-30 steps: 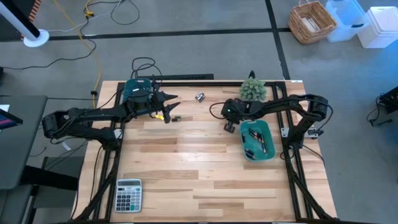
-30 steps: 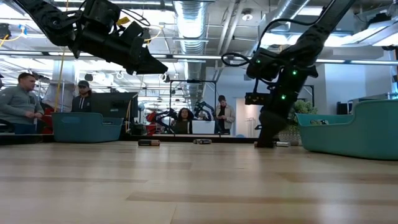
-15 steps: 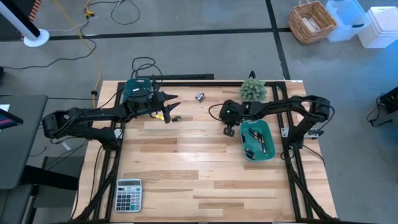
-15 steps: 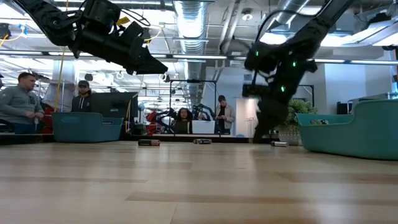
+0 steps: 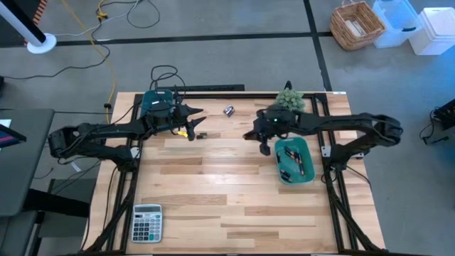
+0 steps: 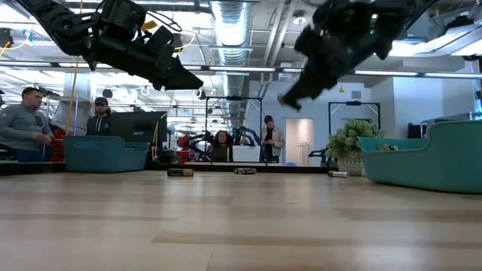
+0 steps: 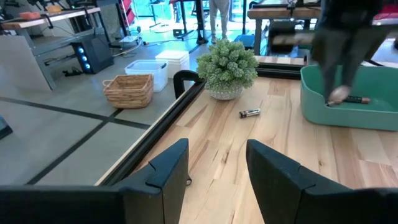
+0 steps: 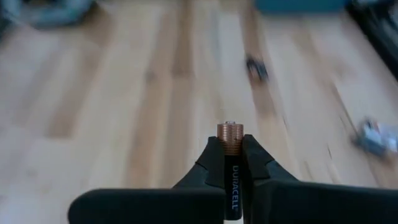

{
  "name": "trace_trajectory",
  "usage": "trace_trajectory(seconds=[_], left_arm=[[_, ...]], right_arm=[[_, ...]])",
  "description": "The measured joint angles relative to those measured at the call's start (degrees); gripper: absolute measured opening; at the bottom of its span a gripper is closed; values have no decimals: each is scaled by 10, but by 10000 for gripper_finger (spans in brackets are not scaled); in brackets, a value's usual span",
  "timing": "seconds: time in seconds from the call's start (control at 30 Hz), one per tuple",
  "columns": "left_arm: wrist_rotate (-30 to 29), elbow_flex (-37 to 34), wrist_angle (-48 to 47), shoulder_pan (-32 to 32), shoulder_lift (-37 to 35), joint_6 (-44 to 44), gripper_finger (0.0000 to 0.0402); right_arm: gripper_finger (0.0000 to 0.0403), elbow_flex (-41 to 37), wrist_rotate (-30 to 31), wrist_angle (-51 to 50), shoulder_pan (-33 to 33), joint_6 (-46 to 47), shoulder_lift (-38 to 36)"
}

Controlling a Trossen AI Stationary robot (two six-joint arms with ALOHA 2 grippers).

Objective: Sort batteries
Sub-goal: Put the brown-block battery into the green bin

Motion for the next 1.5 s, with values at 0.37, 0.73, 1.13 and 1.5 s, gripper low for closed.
trace_trajectory(seconds=[0.37,0.73,1.13,1.5], left_arm=[[0,0,0,0,0,-2,155],[0,0,-1,0,0,-2,155],[0,0,-1,0,0,-4,155],[0,0,-3,0,0,-4,155]], right_arm=[[15,1,-255,88,14,23,-5],[16,1,-237,146,25,102,30],[17,1,-229,182,8,256,30],[17,1,-150,28,22,74,27]])
